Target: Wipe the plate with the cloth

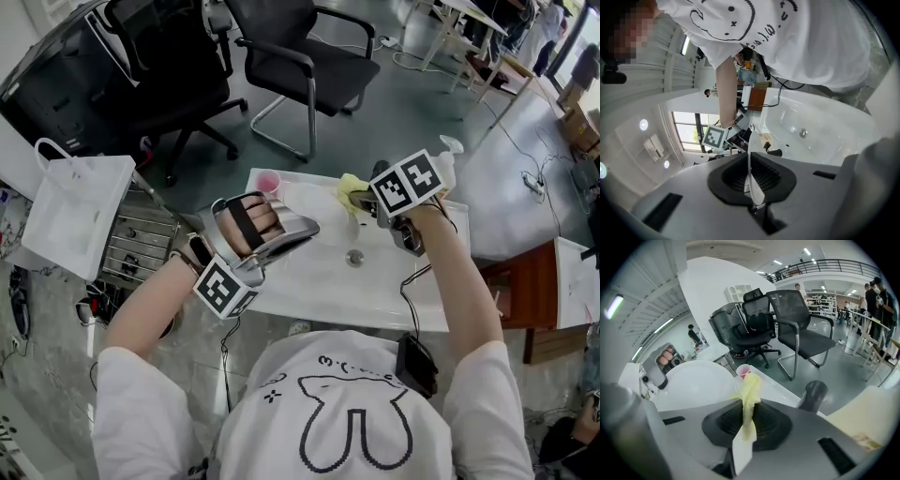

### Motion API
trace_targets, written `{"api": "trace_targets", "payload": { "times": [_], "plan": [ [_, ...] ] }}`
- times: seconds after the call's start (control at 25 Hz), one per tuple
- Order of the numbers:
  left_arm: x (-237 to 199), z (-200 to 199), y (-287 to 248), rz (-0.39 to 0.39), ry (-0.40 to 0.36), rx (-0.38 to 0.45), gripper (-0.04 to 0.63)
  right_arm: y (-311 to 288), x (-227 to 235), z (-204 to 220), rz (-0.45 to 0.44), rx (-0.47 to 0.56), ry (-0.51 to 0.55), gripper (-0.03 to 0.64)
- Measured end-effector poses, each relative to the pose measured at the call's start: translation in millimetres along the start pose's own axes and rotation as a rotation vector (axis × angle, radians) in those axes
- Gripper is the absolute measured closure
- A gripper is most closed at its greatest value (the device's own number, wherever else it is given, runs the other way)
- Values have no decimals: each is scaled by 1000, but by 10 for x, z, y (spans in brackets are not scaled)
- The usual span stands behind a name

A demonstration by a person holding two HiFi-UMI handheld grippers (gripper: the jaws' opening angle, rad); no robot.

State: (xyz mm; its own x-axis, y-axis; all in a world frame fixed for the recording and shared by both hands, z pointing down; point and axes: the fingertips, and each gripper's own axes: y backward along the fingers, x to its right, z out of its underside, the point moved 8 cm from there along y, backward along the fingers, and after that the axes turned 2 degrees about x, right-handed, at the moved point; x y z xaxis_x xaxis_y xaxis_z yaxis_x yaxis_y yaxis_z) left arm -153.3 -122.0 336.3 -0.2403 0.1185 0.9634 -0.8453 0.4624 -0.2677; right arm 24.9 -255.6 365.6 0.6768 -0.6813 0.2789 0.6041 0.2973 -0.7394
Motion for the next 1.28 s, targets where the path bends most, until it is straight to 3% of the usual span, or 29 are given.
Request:
{"api": "trace_targets", "payload": {
  "times": [0.16, 0.32, 0.68, 0.88, 1.08, 1.16, 1.28],
  "plan": [
    [49, 39, -36, -8, 56, -15, 575, 217, -102, 95, 11, 40, 60, 569],
    [45, 137, -24, -62, 165, -52, 577, 537, -251, 125, 2, 170, 68, 569],
    [108, 319, -28, -133, 543, -131, 577, 1005, -385, 349, -3, 534, -107, 569],
    [143, 417, -75, -207, 837, -152, 577, 1004, -264, 522, 38, 715, -268, 569],
    [172, 508, -60, -307, 1111, -176, 577, 1036, -264, 568, 145, 782, -239, 569],
    [191, 575, -41, -356, 1279, -168, 577, 1055, -268, 575, 165, 803, -236, 569],
    [284, 653, -11, -444, 1595, -97, 577, 1058, -247, 607, 199, 809, -236, 569]
  ]
}}
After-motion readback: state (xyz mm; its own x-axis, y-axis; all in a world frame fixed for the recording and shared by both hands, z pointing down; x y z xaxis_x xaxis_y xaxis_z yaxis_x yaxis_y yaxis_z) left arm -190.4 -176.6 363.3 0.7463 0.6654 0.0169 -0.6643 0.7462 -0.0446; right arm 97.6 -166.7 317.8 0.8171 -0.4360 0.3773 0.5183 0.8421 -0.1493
